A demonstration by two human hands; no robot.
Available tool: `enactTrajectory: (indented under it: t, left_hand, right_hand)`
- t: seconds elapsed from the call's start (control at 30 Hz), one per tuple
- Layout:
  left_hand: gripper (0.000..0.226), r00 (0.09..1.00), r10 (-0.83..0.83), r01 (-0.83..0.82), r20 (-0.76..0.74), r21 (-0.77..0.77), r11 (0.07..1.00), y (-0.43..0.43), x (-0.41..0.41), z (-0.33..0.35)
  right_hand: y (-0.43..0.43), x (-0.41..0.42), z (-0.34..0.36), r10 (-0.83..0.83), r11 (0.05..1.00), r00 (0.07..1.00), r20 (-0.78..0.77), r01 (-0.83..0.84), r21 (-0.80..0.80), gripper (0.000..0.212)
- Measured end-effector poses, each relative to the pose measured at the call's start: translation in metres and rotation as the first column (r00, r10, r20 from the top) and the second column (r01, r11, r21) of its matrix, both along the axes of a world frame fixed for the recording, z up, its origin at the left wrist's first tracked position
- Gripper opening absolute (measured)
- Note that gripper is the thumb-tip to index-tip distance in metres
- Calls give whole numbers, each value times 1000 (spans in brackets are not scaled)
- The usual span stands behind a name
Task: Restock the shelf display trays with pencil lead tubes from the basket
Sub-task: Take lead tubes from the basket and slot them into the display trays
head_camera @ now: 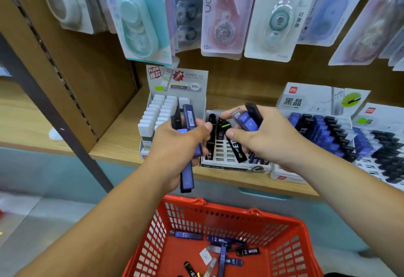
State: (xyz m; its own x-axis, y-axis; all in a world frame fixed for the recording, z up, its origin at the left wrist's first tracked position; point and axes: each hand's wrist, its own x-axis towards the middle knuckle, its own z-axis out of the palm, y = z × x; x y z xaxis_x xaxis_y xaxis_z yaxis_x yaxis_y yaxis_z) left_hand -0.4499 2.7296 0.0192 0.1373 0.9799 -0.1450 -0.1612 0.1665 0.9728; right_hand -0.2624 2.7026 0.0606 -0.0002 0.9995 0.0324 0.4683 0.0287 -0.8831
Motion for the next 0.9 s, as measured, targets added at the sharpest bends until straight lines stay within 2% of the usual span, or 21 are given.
enactTrajectory:
  t: [0.13, 0.27, 0.47, 0.77, 0.9]
  left_hand:
    - [20, 995, -86, 93, 59, -123, 988, -8, -1, -7]
    - [25, 989, -146, 150, 34, -152, 977, -11, -3, -10]
    - [21, 982, -180, 186, 54, -136, 973, -10, -8, -10]
    - [16, 987, -147, 155, 68, -136, 978, -6, -13, -14]
    - [15, 987, -140, 149, 72, -137, 979, -6, -12, -15]
  right_hand:
    - [16, 5, 3, -92, 995, 996, 13, 91, 49, 19]
    - [35, 5, -9, -158, 984, 977, 141, 144, 102, 18]
    - [50, 7, -31, -128, 988, 901, 414, 79, 132, 17]
    - [55, 4, -34, -151, 980, 828, 541, 54, 192, 13]
    - [55, 3, -33, -108, 988, 778, 618, 13, 156, 15]
